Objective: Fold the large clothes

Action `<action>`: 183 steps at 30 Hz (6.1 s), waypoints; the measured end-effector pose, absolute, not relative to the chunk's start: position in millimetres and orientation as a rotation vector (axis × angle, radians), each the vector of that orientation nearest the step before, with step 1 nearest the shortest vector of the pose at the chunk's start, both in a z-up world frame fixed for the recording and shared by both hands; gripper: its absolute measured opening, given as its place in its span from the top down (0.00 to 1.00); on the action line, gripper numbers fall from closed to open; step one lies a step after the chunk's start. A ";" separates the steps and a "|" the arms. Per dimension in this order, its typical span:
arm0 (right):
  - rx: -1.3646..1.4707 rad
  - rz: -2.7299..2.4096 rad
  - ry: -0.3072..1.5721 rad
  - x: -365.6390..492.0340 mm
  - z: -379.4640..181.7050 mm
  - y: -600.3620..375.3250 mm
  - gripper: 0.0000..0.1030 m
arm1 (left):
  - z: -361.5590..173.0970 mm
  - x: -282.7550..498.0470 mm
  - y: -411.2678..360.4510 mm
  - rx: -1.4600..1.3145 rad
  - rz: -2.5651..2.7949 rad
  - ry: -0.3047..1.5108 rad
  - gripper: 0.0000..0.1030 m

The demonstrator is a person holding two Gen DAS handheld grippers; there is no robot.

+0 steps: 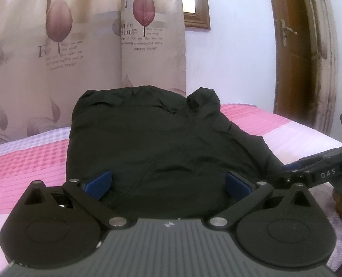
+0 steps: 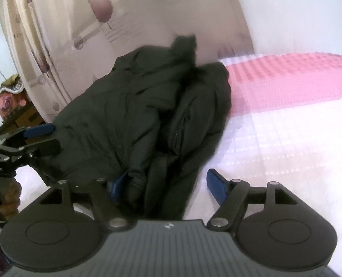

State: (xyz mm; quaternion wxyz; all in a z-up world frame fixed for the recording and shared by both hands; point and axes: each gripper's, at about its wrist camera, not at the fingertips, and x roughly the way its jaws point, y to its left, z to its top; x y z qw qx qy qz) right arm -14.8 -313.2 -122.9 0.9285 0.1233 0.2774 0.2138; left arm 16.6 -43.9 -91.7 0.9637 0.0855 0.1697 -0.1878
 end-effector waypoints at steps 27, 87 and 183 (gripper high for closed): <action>0.226 0.410 0.551 -18.2 -123.2 -313.3 0.25 | -86.5 19.7 -45.8 0.172 -0.329 0.385 0.00; 0.225 0.429 0.564 -18.2 -124.8 -309.0 0.15 | -143.8 208.8 134.7 -0.608 -0.923 0.795 0.00; 0.480 0.637 0.627 126.1 -106.6 -309.3 0.38 | -81.5 146.7 25.6 0.107 -0.417 0.433 0.38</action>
